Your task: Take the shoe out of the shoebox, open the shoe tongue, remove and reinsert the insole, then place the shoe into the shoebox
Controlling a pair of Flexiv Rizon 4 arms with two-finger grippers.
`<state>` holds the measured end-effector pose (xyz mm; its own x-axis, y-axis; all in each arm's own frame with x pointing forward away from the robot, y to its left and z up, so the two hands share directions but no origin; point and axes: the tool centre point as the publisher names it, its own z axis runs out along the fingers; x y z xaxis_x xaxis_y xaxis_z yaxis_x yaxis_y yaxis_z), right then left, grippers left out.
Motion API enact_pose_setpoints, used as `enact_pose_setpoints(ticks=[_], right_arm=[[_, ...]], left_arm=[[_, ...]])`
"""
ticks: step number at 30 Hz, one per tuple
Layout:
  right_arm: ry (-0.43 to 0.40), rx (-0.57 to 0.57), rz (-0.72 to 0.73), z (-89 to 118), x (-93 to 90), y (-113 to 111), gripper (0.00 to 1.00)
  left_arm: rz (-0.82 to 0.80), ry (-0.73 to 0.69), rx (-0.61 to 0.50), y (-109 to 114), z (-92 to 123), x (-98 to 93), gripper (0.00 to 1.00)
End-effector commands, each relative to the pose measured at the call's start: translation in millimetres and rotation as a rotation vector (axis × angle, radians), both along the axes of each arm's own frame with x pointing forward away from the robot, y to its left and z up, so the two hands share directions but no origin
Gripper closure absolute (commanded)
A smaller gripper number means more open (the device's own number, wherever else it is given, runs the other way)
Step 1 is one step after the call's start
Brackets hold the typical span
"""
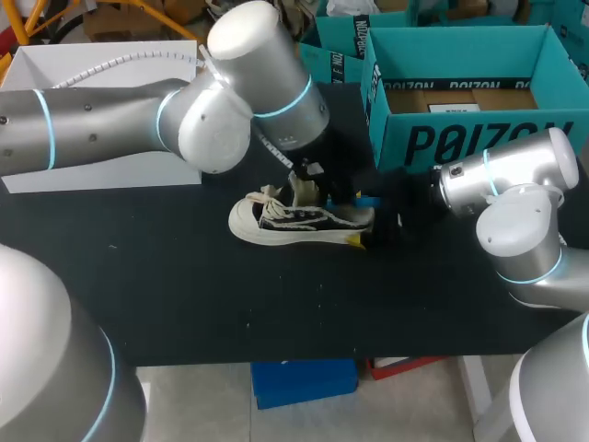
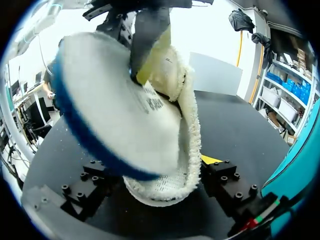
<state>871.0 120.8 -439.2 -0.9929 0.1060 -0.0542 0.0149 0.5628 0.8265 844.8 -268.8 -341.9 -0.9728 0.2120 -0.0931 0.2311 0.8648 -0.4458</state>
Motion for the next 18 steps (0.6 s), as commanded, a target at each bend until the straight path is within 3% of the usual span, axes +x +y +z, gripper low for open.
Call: enact_pose_setpoints(ticks=[1,18], right_arm=[[0.000,-0.002,-0.003,-3.0,0.4,2.0,1.00],[0.000,-0.002,-0.003,-3.0,0.4,2.0,1.00]], left_arm=[[-0.024,0.027,-0.104,20.1,26.2,-11.1,1.00],[-0.040,0.037,-0.350,-5.0,111.7,-39.9,1.00]])
